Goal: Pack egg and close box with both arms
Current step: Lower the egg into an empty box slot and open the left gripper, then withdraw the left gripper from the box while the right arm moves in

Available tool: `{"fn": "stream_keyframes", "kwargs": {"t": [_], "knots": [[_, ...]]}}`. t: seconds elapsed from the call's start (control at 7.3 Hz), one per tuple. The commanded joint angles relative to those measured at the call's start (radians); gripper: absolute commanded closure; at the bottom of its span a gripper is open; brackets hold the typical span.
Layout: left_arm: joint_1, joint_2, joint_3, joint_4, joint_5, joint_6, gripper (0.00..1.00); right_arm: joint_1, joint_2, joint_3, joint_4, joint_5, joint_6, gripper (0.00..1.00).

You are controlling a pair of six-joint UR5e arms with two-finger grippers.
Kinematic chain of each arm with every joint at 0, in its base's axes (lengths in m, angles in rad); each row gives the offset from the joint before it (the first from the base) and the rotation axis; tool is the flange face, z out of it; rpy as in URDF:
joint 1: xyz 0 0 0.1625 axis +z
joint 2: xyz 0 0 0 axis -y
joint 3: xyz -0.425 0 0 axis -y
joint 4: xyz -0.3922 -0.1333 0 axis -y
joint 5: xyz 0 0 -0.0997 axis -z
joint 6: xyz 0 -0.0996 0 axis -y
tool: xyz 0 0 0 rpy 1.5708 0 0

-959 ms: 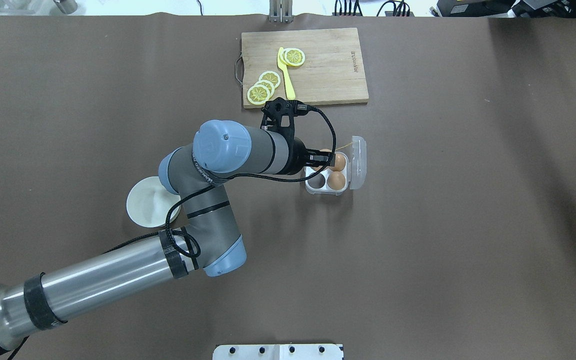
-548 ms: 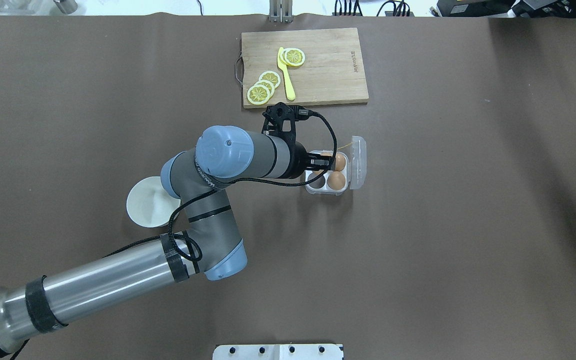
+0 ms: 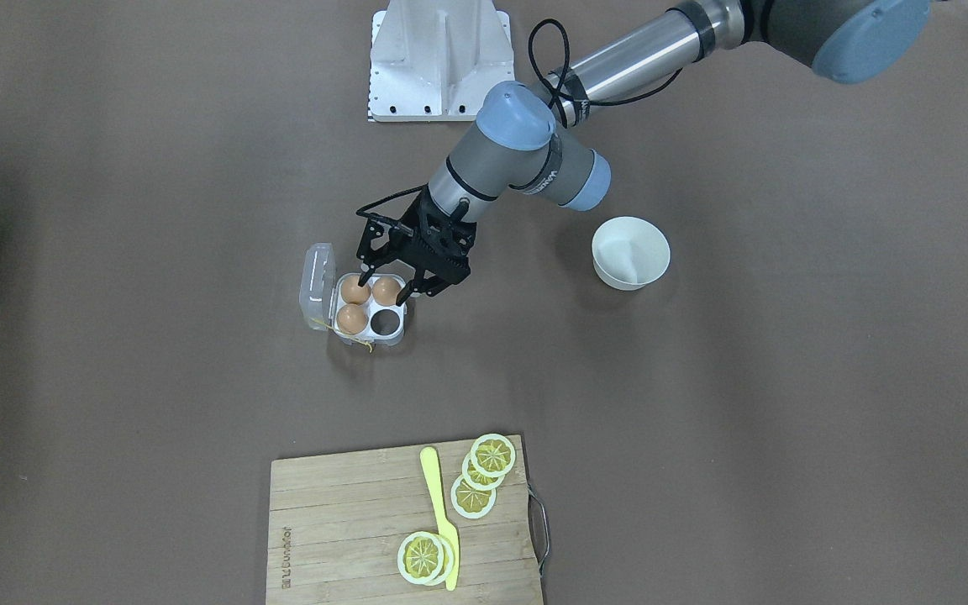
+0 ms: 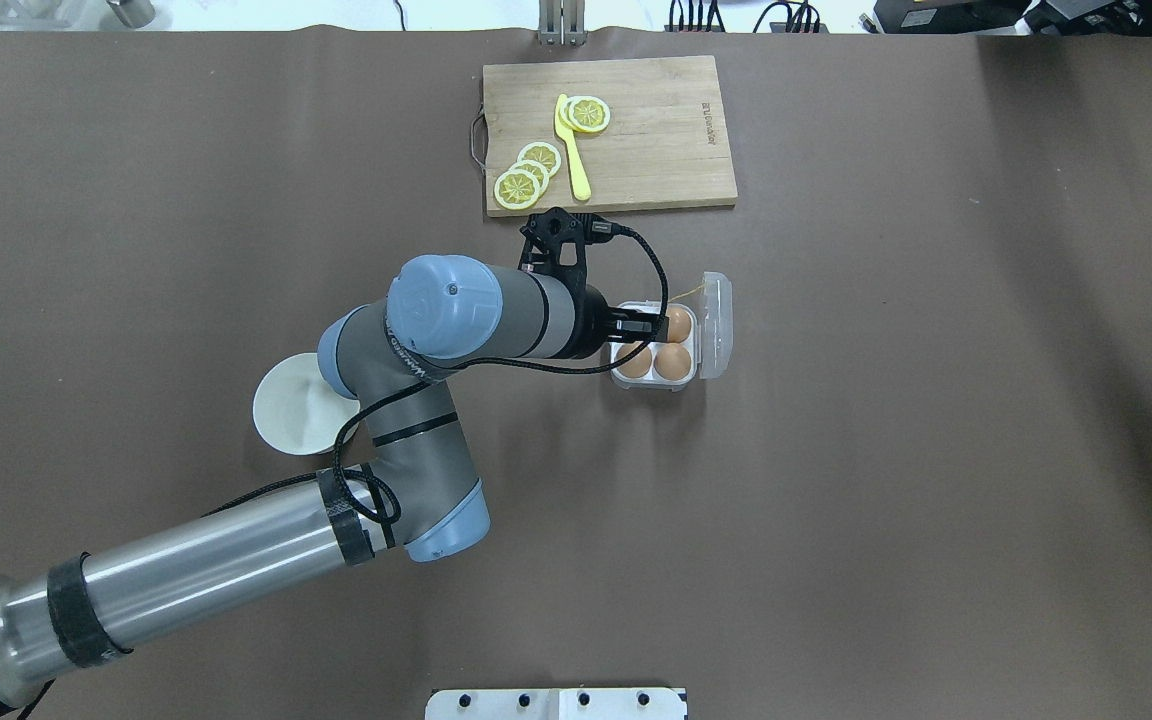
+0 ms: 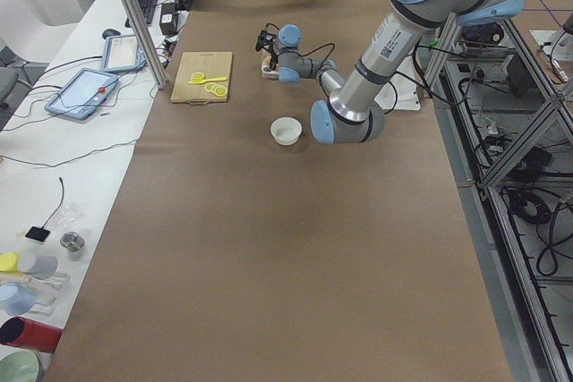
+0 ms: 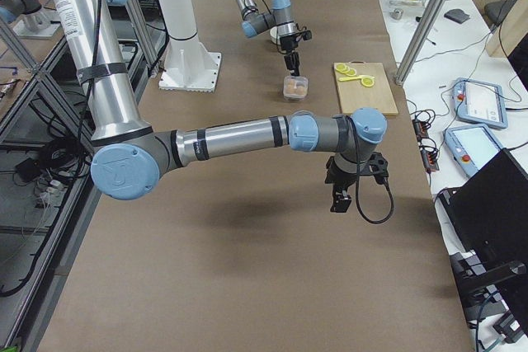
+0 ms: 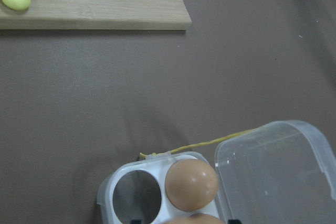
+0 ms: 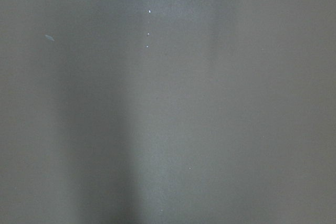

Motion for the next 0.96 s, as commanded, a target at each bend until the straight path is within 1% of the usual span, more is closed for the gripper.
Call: {"fn": "stream_keyframes", "kwargs": {"t": [0.0,0.14,0.27,0.41,0.55,0.68,0.82], "knots": [[0.000,0.000,0.000,-0.001,0.000,0.000,0.36,0.000,0.000,0.000,0.000,0.000,0.000,0.00],[0.000,0.000,-0.002,-0.001,0.000,0.000,0.36,0.000,0.000,0.000,0.000,0.000,0.000,0.00],[-0.003,0.003,-0.005,-0.001,-0.001,0.005,0.33,0.000,0.002,0.000,0.000,0.000,0.000,0.00],[-0.017,0.005,-0.009,0.001,-0.001,0.084,0.26,0.000,0.005,0.005,0.002,-0.003,0.000,0.00],[-0.049,0.037,-0.034,0.004,-0.013,0.119,0.21,0.000,0.014,0.009,0.002,-0.005,0.000,0.00],[-0.087,0.072,-0.060,0.007,-0.068,0.123,0.21,0.000,0.024,0.017,0.002,-0.003,0.000,0.00],[-0.151,0.115,-0.095,0.015,-0.181,0.124,0.21,0.000,0.026,0.034,0.000,0.001,0.000,0.00]]}}
